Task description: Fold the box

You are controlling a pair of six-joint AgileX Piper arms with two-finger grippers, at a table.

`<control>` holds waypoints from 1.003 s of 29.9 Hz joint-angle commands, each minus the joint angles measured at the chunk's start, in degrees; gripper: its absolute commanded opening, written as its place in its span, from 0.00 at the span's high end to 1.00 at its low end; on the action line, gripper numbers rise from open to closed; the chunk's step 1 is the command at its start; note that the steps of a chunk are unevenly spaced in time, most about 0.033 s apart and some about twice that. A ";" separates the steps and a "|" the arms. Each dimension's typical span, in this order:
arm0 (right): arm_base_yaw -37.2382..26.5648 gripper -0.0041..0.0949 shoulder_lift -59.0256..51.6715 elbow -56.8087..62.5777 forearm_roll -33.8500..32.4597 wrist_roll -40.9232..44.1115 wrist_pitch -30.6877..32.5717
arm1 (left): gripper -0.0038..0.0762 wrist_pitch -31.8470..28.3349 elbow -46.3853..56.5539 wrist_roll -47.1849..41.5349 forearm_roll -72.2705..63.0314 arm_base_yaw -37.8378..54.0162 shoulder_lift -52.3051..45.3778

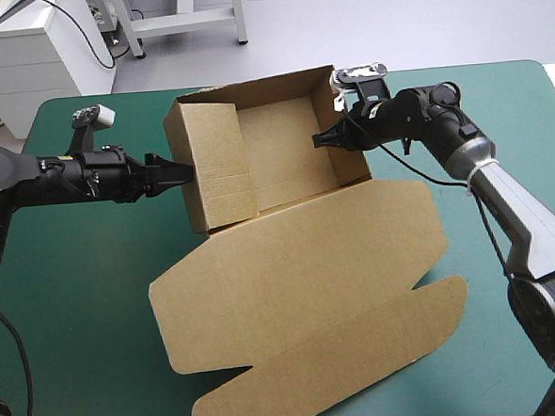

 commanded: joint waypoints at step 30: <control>4.76 0.98 -3.45 -1.90 9.70 -0.94 -4.12 | 0.48 -7.67 -1.67 -11.72 5.62 -1.19 -1.96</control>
